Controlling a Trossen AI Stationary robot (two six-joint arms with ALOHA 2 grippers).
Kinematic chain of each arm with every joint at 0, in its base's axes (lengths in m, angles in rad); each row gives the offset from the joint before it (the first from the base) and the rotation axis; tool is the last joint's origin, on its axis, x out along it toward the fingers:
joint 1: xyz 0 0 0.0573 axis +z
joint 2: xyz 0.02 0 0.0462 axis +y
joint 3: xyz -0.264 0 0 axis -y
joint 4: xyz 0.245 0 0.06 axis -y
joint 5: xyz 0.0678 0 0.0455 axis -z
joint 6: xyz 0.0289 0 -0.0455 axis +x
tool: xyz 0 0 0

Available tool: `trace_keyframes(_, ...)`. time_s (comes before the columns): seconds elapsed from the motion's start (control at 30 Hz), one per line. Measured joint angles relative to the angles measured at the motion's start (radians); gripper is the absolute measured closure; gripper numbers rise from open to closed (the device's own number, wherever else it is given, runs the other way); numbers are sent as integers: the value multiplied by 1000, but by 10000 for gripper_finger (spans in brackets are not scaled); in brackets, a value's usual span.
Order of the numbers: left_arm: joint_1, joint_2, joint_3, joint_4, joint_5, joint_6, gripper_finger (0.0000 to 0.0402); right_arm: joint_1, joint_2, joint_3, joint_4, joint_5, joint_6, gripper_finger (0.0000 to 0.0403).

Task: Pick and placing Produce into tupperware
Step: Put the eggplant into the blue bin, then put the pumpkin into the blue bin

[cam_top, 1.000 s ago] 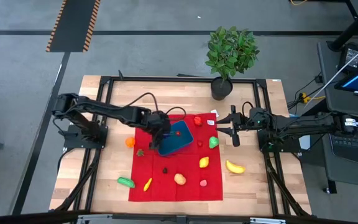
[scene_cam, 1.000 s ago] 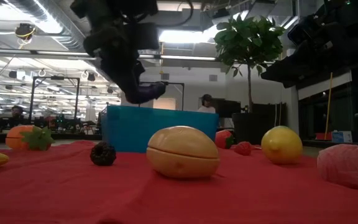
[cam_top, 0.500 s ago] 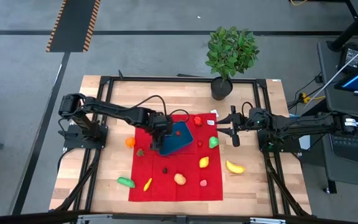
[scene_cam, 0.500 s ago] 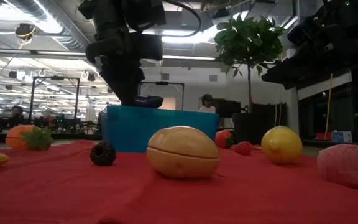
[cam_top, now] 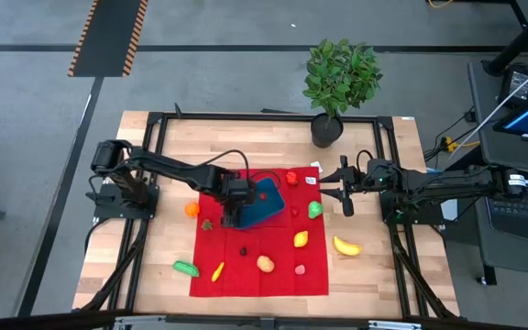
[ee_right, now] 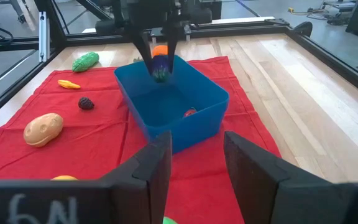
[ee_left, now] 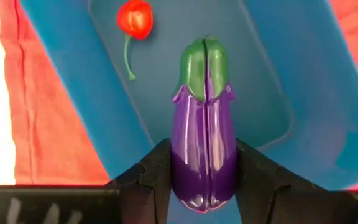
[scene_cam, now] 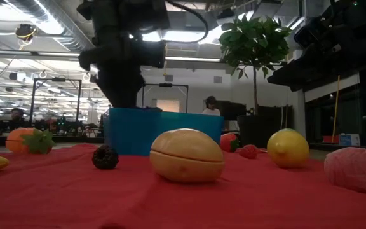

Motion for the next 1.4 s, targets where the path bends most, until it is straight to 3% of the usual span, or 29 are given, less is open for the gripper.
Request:
trace_keyframes(0.43, 1, 43, 0, -5, -26, 0, 276, 0, 0, 0, -1, 0, 0, 254)
trace_keyframes(0.83, 1, 43, 0, -5, -29, 2, 210, 0, 0, 0, -1, 0, 0, 254)
trace_keyframes(1.17, -11, 41, 75, -96, -81, 19, 225, 0, 0, 0, -1, 0, 0, 254)
trace_keyframes(1.4, -68, -57, 97, -56, -167, 62, 240, 1, 0, 0, 1, -2, 2, 254)
